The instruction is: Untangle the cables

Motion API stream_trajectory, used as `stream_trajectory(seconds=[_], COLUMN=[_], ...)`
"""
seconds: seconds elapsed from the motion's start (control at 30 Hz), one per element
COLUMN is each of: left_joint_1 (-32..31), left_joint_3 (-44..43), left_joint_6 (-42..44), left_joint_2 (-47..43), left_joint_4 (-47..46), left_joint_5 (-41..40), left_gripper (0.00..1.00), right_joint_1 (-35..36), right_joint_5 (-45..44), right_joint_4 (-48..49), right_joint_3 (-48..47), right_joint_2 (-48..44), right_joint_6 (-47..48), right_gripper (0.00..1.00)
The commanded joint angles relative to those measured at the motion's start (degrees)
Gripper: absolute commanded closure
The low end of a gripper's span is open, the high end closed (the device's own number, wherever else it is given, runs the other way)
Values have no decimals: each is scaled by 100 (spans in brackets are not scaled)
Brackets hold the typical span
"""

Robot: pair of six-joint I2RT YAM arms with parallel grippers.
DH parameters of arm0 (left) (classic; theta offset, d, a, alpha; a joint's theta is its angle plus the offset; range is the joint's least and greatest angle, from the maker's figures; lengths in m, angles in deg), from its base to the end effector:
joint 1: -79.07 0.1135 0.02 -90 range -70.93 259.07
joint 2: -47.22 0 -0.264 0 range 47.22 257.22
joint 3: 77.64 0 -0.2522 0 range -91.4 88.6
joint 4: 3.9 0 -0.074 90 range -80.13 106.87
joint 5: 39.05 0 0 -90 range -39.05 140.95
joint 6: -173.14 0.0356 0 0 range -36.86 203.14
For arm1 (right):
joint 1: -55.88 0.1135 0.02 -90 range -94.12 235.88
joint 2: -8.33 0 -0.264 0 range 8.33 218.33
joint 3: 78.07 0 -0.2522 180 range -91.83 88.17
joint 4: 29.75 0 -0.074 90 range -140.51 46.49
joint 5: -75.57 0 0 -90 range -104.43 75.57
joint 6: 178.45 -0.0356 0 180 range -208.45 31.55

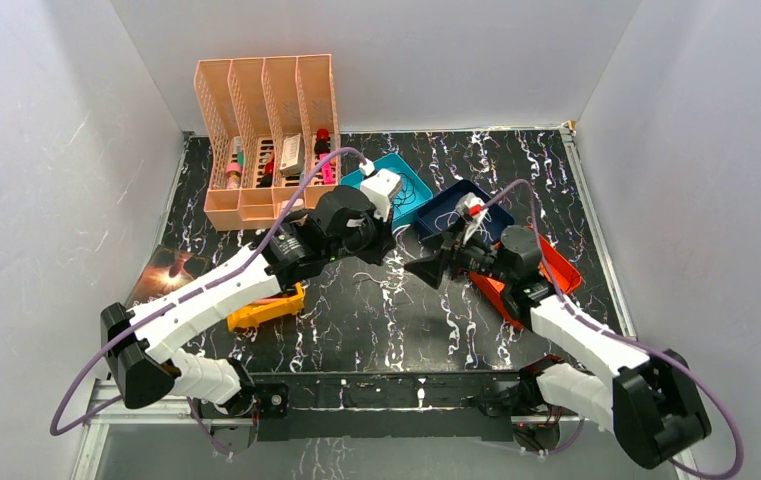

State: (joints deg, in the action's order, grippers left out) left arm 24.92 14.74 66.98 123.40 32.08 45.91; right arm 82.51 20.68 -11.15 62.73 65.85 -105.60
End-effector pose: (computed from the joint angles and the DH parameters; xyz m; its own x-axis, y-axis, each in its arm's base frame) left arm 0.1804 -0.2443 0.3744 -0.4453 0.1429 -0.8839 0.6629 0.7163 -0.2181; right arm 0.1882 0.1173 0.2574 -0.2556 0.1417 -0.9564 -0.8429 0.4518 0.2922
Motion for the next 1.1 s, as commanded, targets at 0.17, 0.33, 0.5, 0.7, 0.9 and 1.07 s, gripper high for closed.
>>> stream_trajectory(seconds=[0.17,0.33,0.5,0.7,0.9,1.07], left_joint_1=[16,14,19,15,14,18], left_joint_3=[-512,-719,-1012,-1546,-1835,-2159], left_joint_6=[74,34,141,340,434,616], left_joint_2=[-309,-500,-613,-768,-1013,-1019], left_joint_4=[-80,-37,140,402,190,148], left_joint_5=[316,433,413,25,-415,-564], left_gripper=[100,100,100,100,100,100], right_joint_1=[634,646,639,694,720,716], right_joint_5=[-359,-584,-300,-253,-793,-1257], right_joint_4=[1275,1529,1625,1580,1395,1417], right_joint_3=[-659,-841,-1107,-982,-481,85], right_joint_2=[889,1428,2001,2263,2253,2065], right_joint_6=[124,30,-133,-304,-414,-606], right_gripper=[10,17,35,50,58,64])
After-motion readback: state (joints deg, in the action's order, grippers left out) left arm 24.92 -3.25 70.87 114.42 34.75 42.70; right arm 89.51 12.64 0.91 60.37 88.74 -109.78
